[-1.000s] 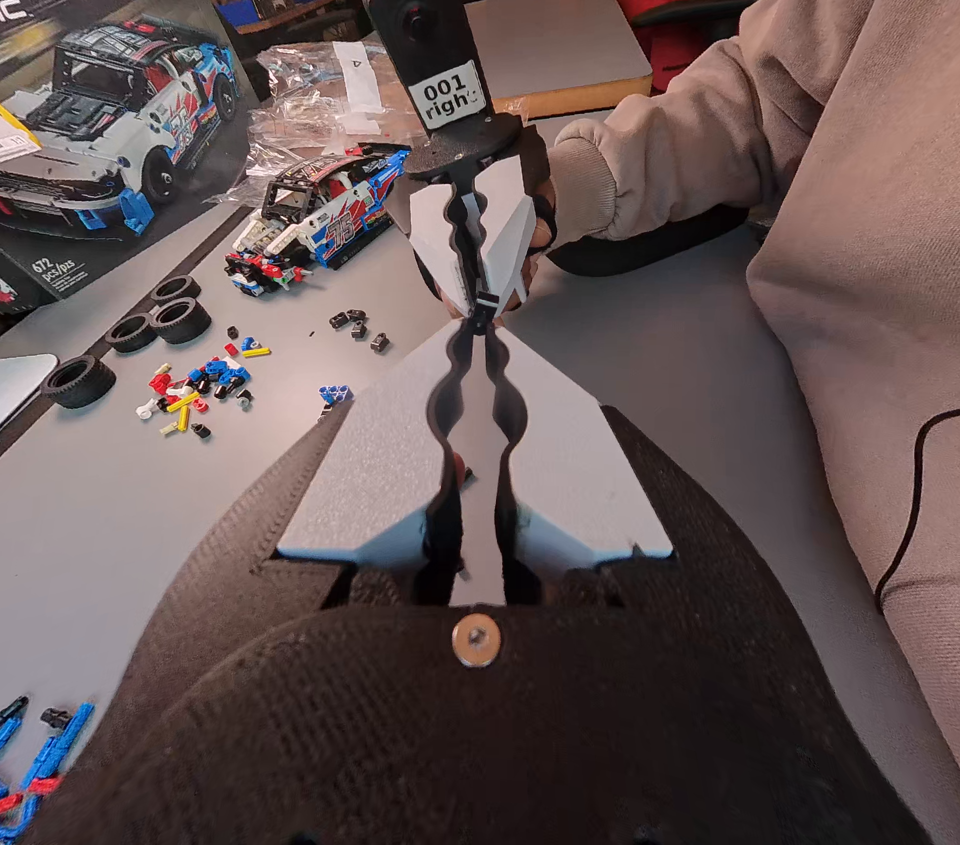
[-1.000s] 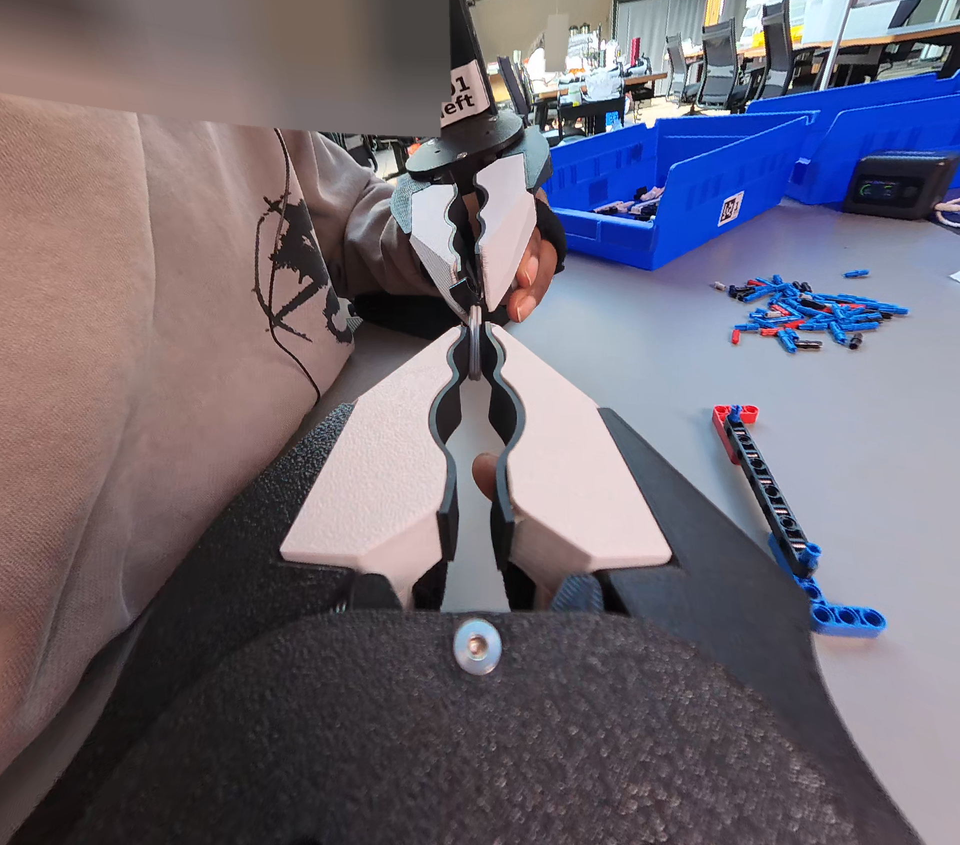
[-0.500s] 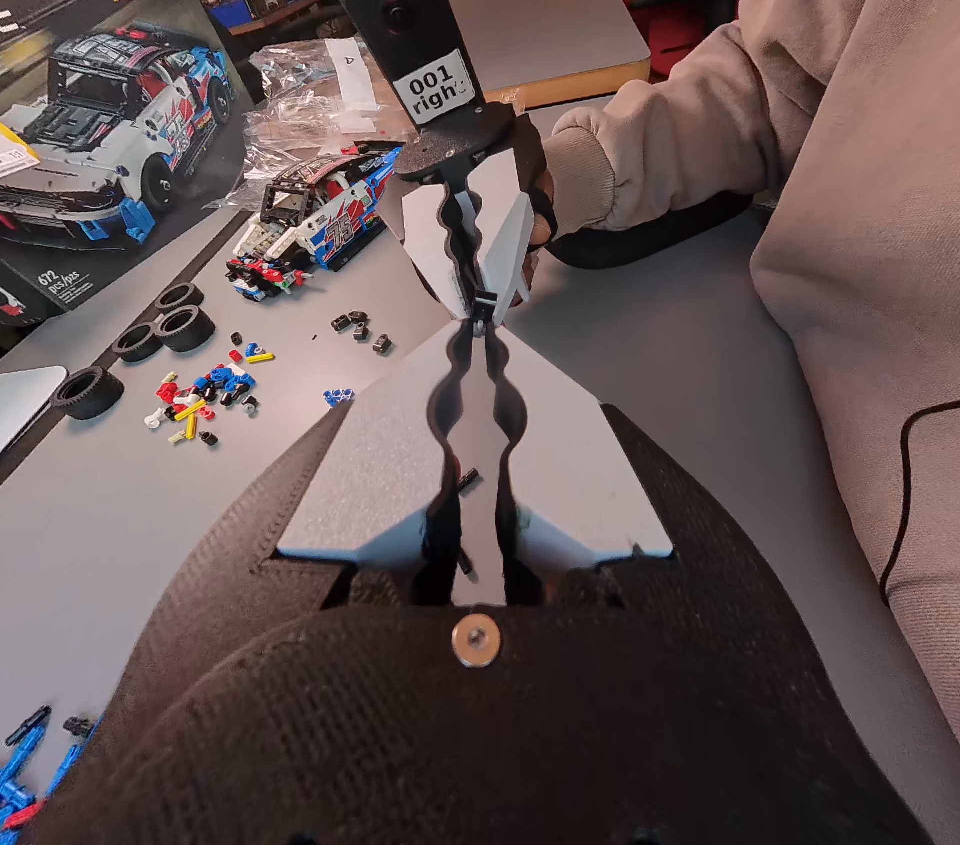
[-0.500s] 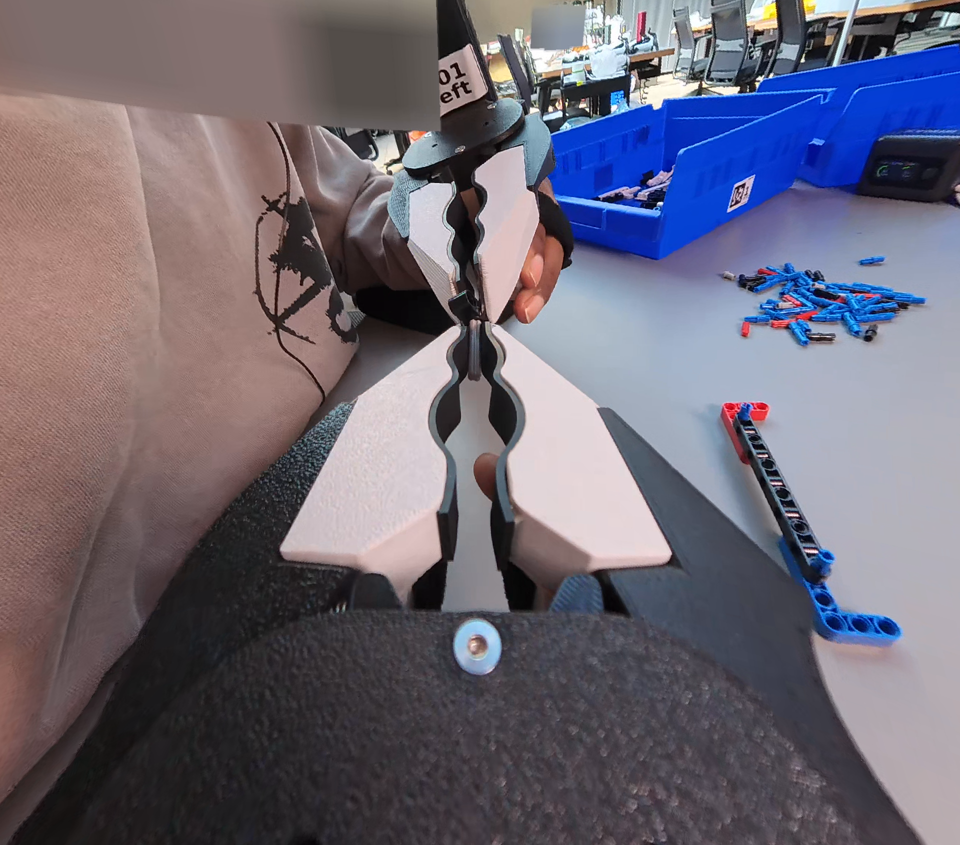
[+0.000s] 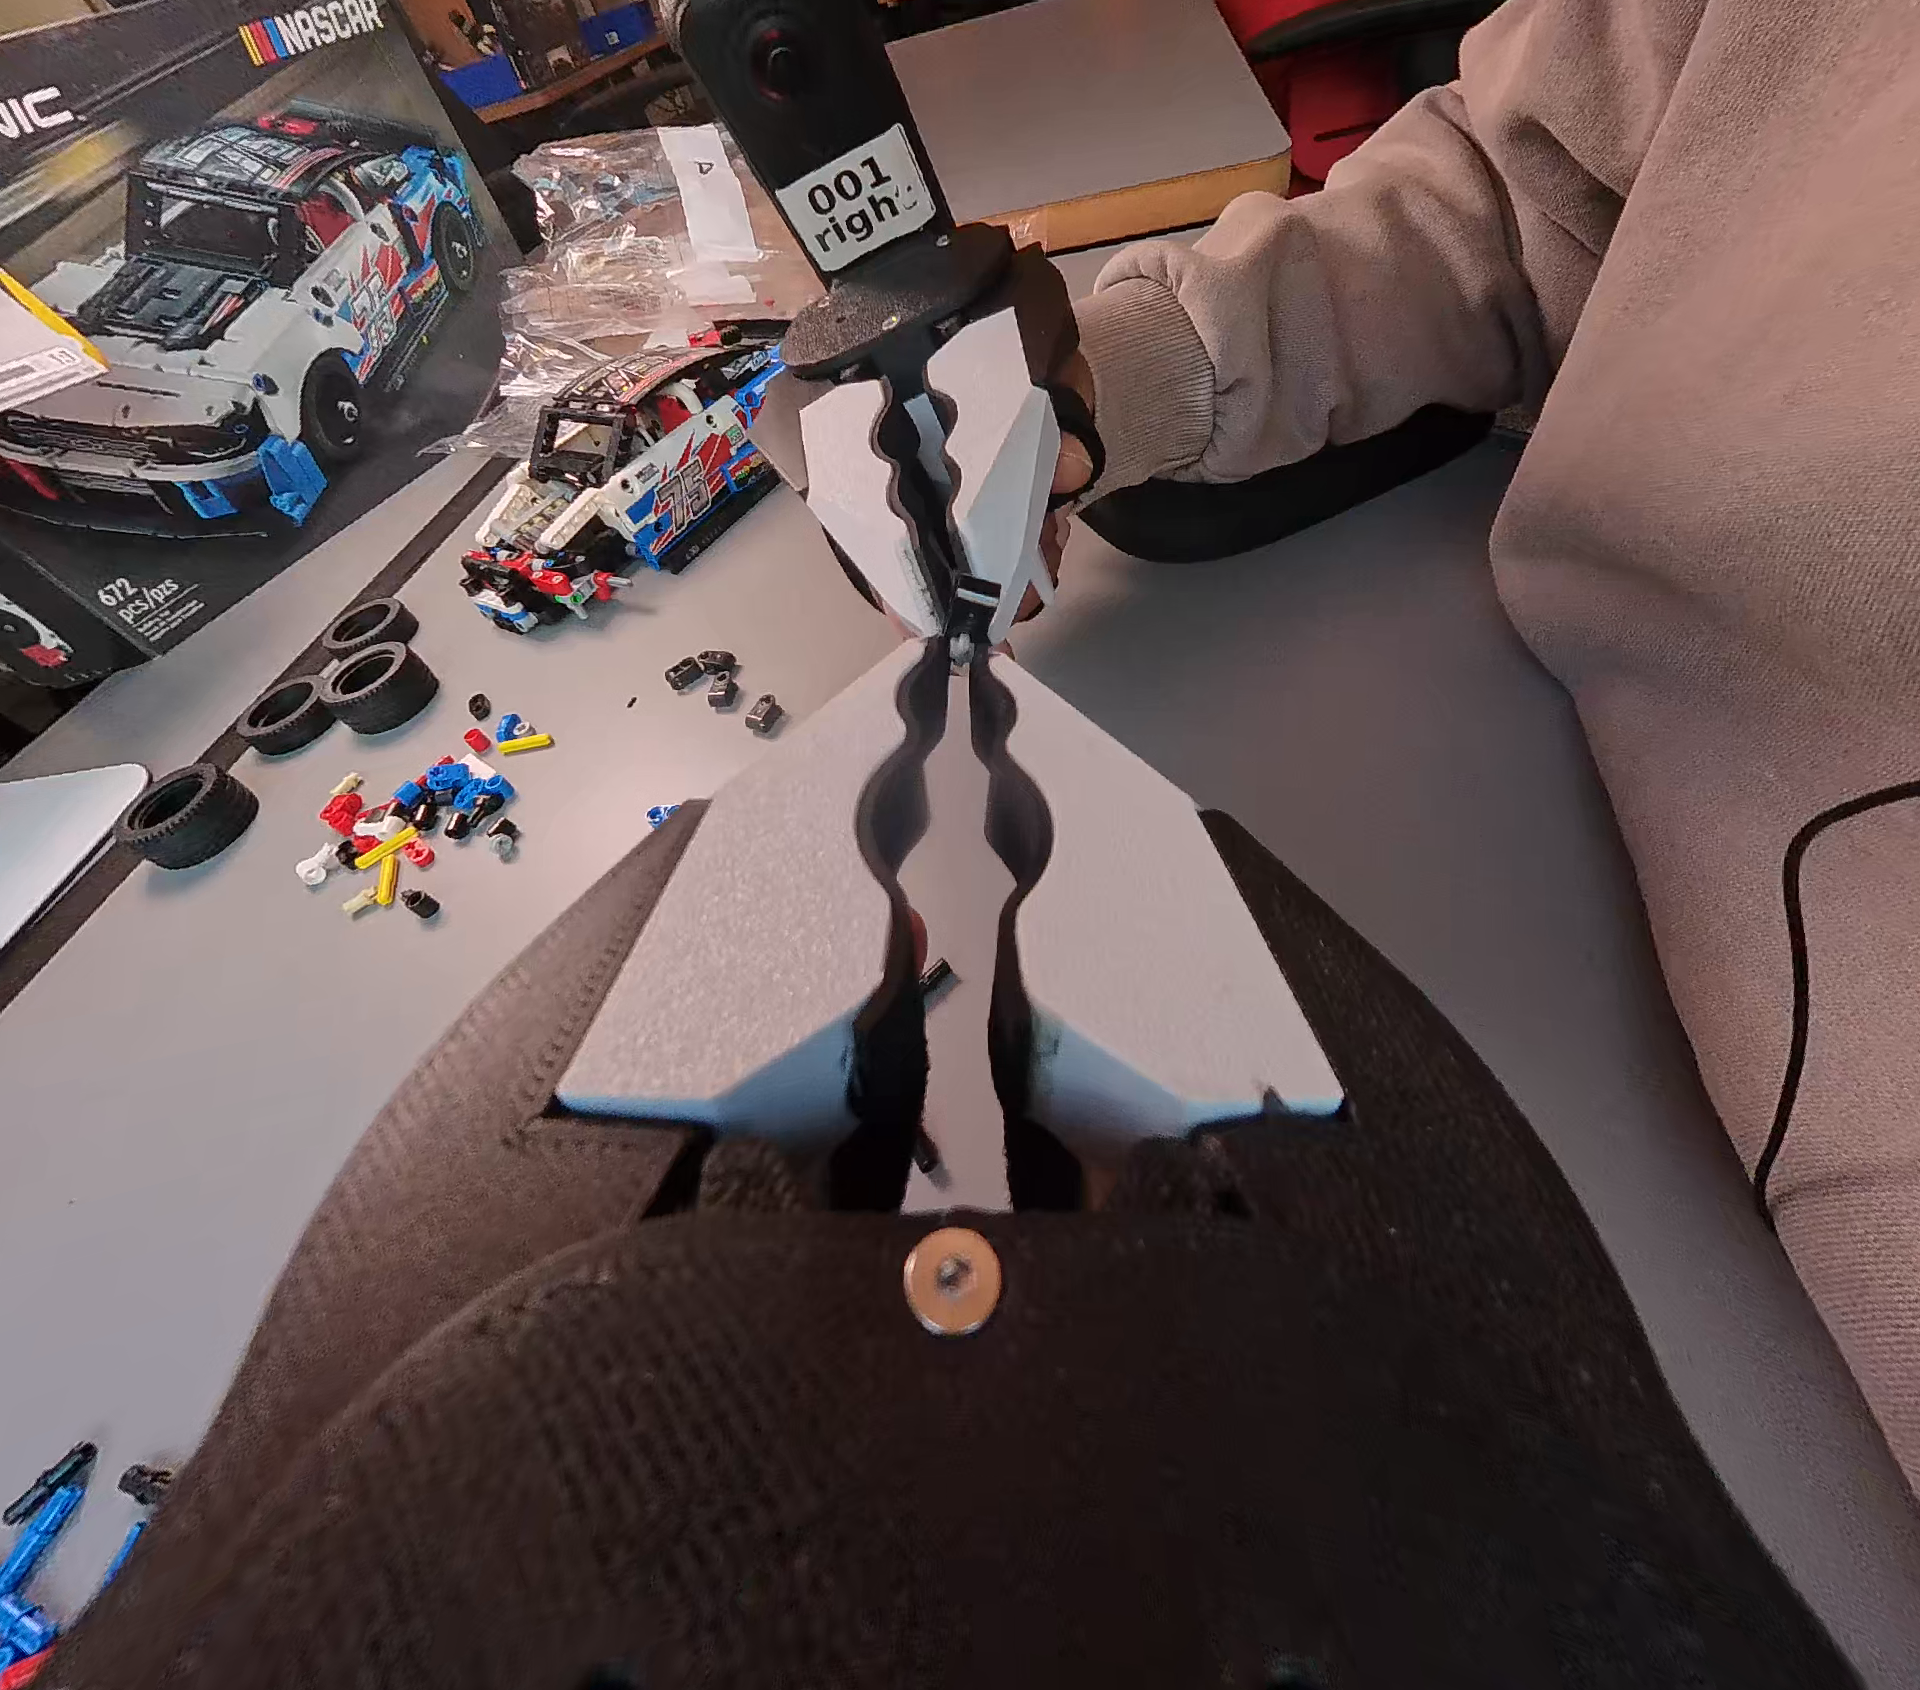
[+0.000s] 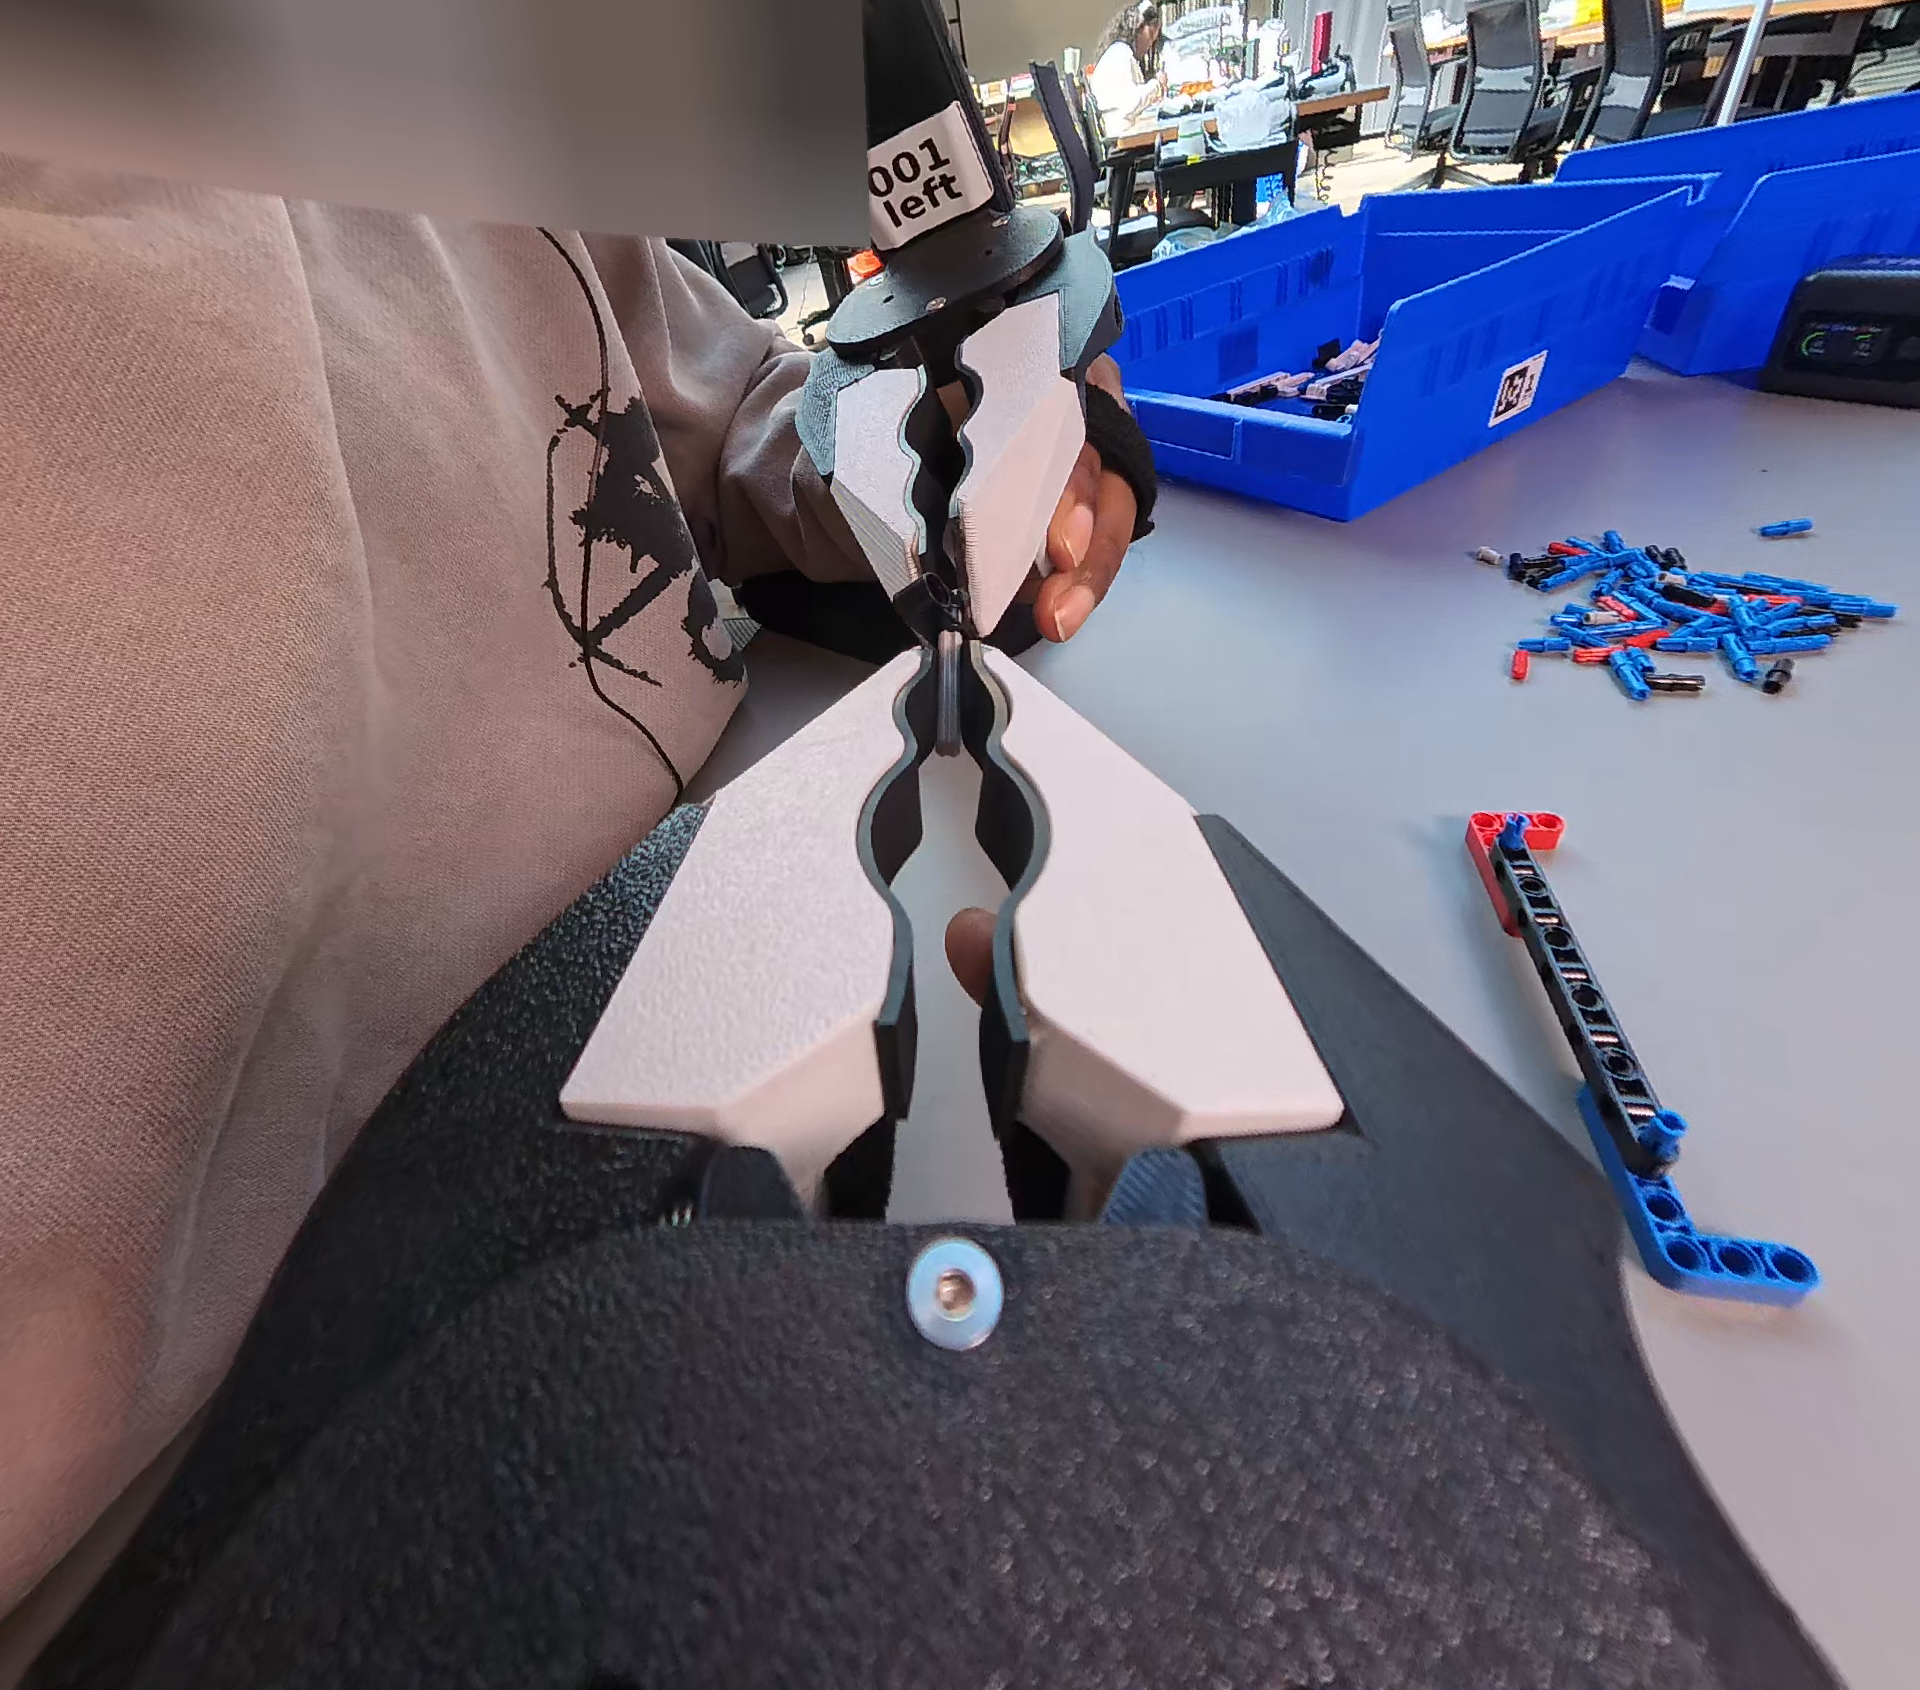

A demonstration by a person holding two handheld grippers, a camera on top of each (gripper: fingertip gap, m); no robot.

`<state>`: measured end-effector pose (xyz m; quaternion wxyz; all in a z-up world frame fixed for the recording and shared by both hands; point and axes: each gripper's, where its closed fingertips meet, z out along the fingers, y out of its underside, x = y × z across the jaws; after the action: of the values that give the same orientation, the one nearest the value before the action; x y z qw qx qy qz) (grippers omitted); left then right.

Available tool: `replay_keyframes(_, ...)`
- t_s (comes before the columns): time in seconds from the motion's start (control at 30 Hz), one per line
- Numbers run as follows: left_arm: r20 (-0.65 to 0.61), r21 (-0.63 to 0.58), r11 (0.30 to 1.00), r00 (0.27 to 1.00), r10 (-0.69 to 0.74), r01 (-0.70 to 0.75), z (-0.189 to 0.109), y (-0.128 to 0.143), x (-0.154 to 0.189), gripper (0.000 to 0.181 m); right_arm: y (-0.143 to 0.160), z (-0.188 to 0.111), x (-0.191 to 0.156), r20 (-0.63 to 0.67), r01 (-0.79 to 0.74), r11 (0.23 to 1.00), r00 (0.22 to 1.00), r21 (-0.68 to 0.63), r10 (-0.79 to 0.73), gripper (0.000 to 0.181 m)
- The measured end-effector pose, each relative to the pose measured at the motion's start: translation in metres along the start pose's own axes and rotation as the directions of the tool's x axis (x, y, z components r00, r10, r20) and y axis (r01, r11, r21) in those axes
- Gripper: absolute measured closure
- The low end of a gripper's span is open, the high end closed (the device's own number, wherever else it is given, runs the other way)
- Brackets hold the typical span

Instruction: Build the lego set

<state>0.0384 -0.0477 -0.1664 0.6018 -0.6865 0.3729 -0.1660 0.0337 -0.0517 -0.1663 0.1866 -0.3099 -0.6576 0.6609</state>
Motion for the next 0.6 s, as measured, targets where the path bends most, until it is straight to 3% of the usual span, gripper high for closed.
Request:
replay_keyframes(0.2,0.079,0.074,0.997,0.997,0.001,-0.007,-0.023,-0.015,-0.020,0.181,-0.008,-0.031,0.011,-0.060,-0.022,0.998,0.998,0.063,0.026,0.179)
replay_keyframes(0.33,0.051,0.054,0.998,0.998,-0.036,0.033,-0.015,-0.008,-0.017,0.181,-0.001,-0.017,0.009,-0.039,0.000,1.000,0.999,0.007,0.000,0.179)
replay_keyframes(0.6,0.036,0.052,0.995,0.995,-0.089,0.087,-0.012,-0.001,-0.020,0.181,0.006,-0.022,0.016,-0.079,-0.003,1.000,0.997,-0.013,0.002,0.179)
